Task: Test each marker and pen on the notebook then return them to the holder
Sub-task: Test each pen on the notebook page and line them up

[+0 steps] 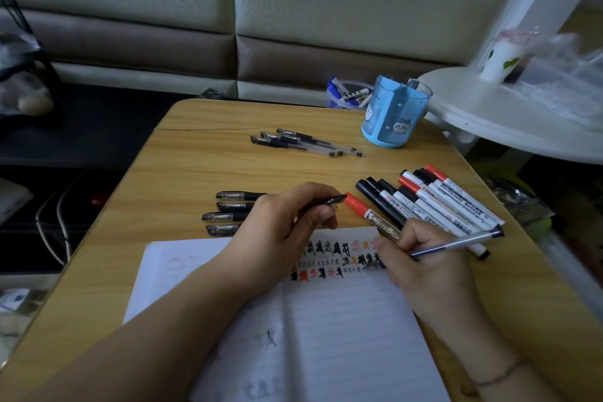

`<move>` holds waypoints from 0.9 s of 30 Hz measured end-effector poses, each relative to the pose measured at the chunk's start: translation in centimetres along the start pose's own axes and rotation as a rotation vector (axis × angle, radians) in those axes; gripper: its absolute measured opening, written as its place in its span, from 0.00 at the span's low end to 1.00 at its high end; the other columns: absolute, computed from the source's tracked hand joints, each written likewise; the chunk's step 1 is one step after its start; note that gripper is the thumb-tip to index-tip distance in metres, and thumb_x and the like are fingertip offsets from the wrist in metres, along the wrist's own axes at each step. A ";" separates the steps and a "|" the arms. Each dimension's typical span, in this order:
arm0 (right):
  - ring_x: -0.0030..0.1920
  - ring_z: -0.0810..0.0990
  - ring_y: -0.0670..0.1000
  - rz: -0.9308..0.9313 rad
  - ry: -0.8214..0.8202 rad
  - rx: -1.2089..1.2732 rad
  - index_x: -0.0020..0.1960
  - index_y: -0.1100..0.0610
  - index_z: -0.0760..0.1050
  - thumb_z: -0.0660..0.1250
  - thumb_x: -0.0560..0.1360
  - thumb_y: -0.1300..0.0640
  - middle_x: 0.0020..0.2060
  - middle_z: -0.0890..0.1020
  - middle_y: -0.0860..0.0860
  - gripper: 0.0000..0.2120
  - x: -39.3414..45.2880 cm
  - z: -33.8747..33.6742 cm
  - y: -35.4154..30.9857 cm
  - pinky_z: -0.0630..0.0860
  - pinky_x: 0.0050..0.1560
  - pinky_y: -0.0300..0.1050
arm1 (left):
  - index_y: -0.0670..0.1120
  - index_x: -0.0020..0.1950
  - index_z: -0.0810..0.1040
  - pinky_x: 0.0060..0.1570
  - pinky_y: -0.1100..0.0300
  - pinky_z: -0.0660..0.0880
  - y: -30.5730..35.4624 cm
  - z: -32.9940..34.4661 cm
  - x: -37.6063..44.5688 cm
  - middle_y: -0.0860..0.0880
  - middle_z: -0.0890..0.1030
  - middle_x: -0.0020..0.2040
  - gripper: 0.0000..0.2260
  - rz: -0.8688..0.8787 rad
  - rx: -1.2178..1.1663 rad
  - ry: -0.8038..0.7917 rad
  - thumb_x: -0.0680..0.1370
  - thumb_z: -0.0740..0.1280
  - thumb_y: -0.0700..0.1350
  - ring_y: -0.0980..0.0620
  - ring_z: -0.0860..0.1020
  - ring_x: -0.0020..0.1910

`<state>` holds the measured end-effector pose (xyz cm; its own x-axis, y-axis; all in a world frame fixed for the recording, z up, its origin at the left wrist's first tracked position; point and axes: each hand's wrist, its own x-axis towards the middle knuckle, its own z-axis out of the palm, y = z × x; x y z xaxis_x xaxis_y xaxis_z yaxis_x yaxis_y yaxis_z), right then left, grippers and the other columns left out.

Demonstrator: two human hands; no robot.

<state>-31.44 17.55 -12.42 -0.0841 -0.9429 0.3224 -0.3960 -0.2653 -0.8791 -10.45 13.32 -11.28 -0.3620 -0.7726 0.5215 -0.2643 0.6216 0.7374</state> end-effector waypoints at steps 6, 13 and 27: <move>0.22 0.66 0.51 -0.021 0.009 -0.014 0.28 0.53 0.66 0.72 0.73 0.64 0.21 0.68 0.55 0.21 0.0 0.0 0.0 0.65 0.24 0.41 | 0.45 0.60 0.78 0.36 0.70 0.70 -0.1 0.1 0.0 0.55 0.82 0.42 0.09 -0.001 -0.003 -0.003 0.82 0.61 0.43 0.65 0.76 0.34; 0.22 0.65 0.49 -0.036 0.011 -0.028 0.28 0.54 0.65 0.71 0.72 0.67 0.21 0.68 0.55 0.21 0.1 0.0 -0.2 0.65 0.23 0.39 | 0.46 0.60 0.78 0.35 0.68 0.70 -0.2 0.1 0.0 0.55 0.82 0.42 0.09 -0.002 -0.016 -0.005 0.82 0.61 0.43 0.63 0.76 0.33; 0.22 0.63 0.50 0.049 -0.023 0.044 0.27 0.52 0.64 0.70 0.74 0.67 0.21 0.65 0.51 0.23 0.1 0.0 -0.7 0.62 0.24 0.41 | 0.47 0.59 0.78 0.38 0.75 0.67 0.3 0.0 0.1 0.55 0.81 0.42 0.09 -0.011 -0.017 -0.008 0.81 0.62 0.42 0.69 0.75 0.35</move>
<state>-31.21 17.65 -11.76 -0.0813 -0.9592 0.2708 -0.3516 -0.2267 -0.9083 -10.57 13.43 -11.08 -0.3663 -0.7782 0.5101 -0.2533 0.6109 0.7501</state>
